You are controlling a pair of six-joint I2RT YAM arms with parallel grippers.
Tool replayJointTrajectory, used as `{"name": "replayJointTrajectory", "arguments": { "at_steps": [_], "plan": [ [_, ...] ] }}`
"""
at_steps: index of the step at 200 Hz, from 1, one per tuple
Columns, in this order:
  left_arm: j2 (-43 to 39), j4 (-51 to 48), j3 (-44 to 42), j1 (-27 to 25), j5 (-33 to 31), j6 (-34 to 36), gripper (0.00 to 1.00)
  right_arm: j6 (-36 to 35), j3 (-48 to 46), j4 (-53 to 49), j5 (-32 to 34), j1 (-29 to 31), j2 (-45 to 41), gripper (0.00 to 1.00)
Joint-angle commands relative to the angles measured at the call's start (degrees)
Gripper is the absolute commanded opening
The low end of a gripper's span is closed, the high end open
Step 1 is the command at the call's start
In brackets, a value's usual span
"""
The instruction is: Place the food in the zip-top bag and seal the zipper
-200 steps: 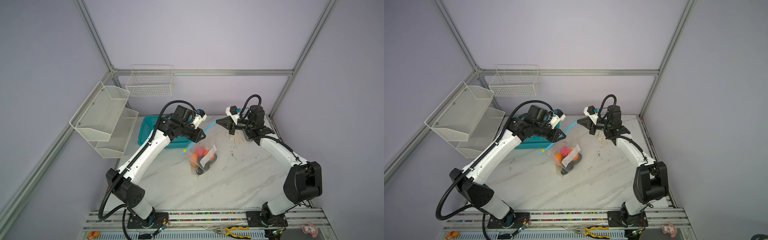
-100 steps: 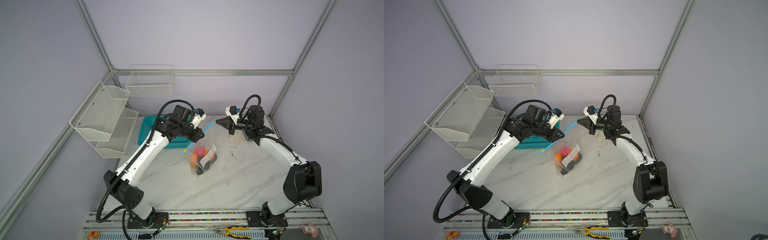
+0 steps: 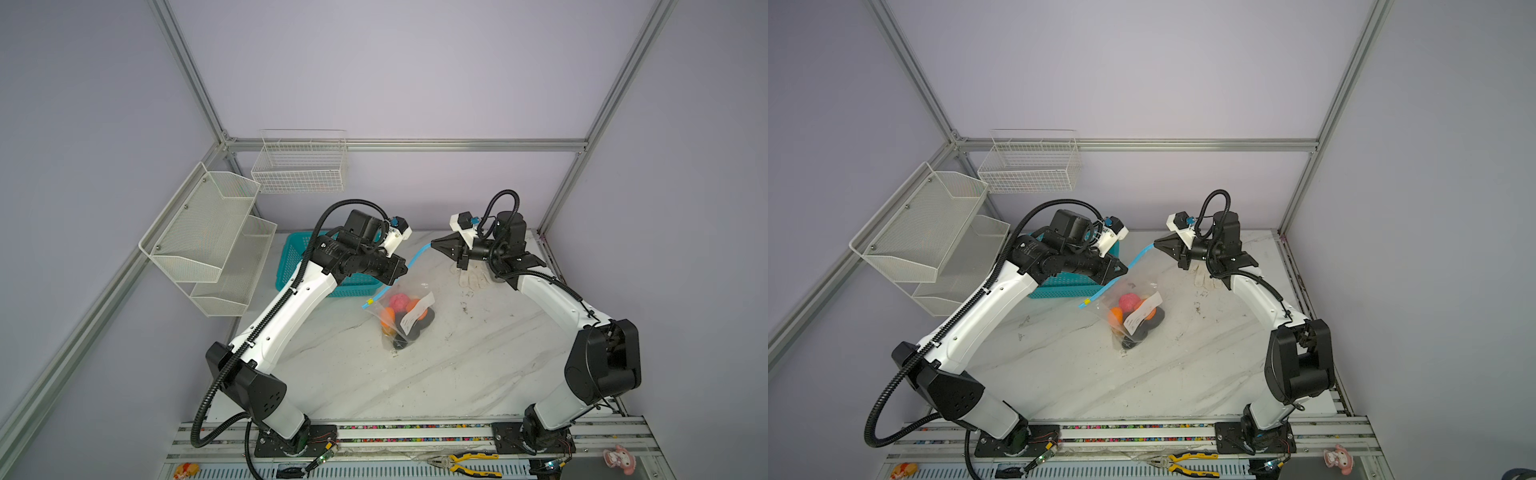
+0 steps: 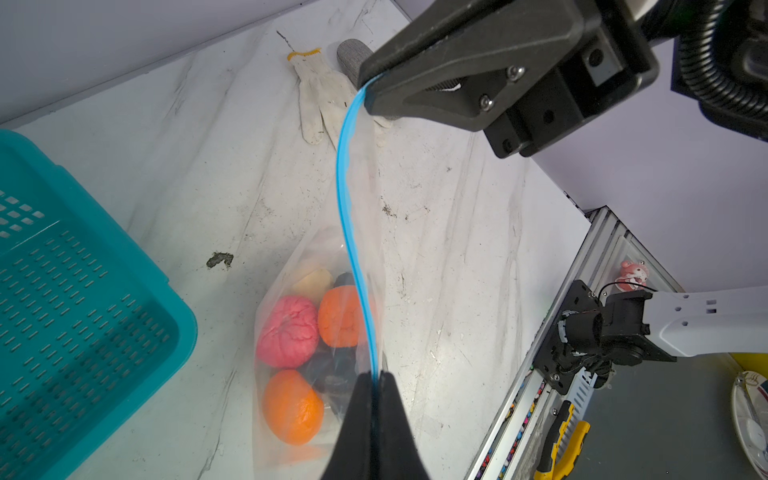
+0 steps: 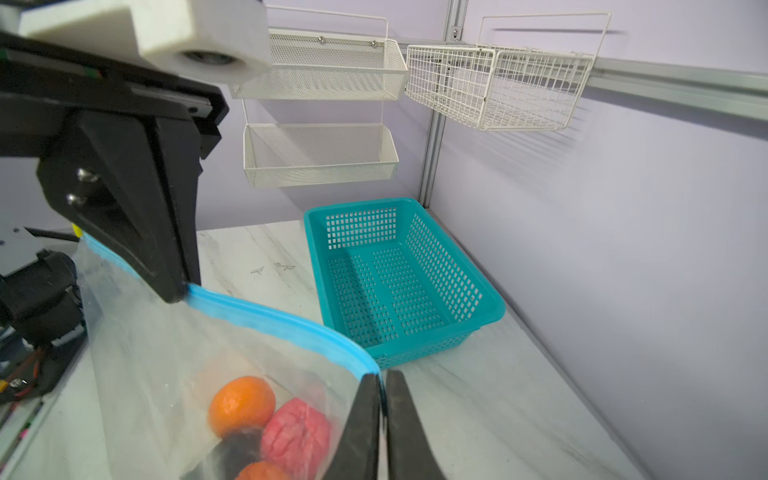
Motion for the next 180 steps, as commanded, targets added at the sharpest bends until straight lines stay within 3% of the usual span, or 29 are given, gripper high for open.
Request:
{"name": "replayJointTrajectory", "arguments": {
  "at_steps": [1, 15, 38, 64, 95, 139, 180],
  "plan": [
    [-1.8, 1.6, 4.0, 0.3, 0.7, 2.1, 0.0, 3.0, 2.1, 2.5, -0.2, 0.4, 0.0, 0.3],
    [-1.7, 1.6, 4.3, 0.2, 1.0, 2.6, 0.0, 4.3, 2.7, 0.2, 2.6, 0.5, -1.6, 0.47],
    [-1.9, 1.6, 4.4, 0.0, 0.8, 3.3, 0.0, 12.7, -3.1, 4.8, 10.5, 2.2, -7.2, 0.57],
    [-1.8, 1.9, 3.9, -0.1, 1.3, 3.3, 0.0, 24.6, -12.9, 8.5, 23.3, 4.0, -14.6, 0.58],
    [-1.6, 2.7, 3.7, -0.6, 2.7, 3.2, 0.0, 26.5, -24.1, 1.4, 37.9, 9.3, -29.0, 0.59],
    [-1.7, 2.6, 3.4, -3.4, 4.3, 2.4, 0.0, 33.4, -35.5, 0.2, 40.5, 13.7, -42.4, 0.6],
    [-2.2, 2.5, 4.3, -8.4, 2.2, -0.2, 0.0, 39.9, -40.9, 1.3, 41.5, 14.2, -52.4, 0.53]
  ]
}}
